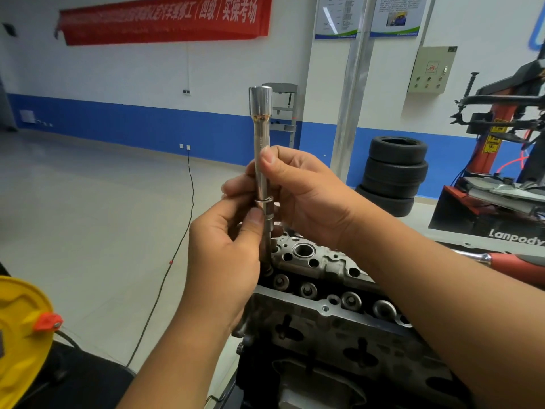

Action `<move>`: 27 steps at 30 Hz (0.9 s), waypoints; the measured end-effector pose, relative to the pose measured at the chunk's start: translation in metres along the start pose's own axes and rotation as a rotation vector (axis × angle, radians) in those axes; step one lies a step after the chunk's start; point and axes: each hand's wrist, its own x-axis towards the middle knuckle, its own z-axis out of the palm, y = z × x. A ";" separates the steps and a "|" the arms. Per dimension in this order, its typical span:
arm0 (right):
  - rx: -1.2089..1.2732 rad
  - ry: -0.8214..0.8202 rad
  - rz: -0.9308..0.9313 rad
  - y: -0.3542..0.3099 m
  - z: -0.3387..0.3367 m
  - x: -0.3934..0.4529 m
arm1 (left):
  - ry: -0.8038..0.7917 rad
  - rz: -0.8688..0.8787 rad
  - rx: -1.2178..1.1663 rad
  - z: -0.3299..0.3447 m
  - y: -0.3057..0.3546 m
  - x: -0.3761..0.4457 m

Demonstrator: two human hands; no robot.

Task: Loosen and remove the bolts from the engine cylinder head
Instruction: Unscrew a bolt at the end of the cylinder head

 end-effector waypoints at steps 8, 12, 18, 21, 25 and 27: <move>0.004 0.013 0.017 0.002 0.005 0.000 | 0.083 0.021 -0.045 -0.003 0.000 -0.002; 0.000 0.004 -0.003 0.001 0.006 -0.001 | 0.082 0.017 -0.064 -0.002 0.002 -0.003; -0.022 0.002 -0.006 -0.001 0.003 -0.003 | -0.052 -0.060 -0.087 -0.001 0.001 0.000; -0.024 0.007 -0.004 -0.001 0.005 -0.003 | -0.027 -0.026 -0.037 -0.002 0.000 0.001; -0.022 0.020 0.041 0.000 0.006 -0.002 | 0.057 -0.026 -0.048 -0.005 -0.003 0.001; -0.037 0.019 0.047 -0.002 0.006 -0.002 | 0.085 -0.039 -0.053 -0.005 -0.002 -0.001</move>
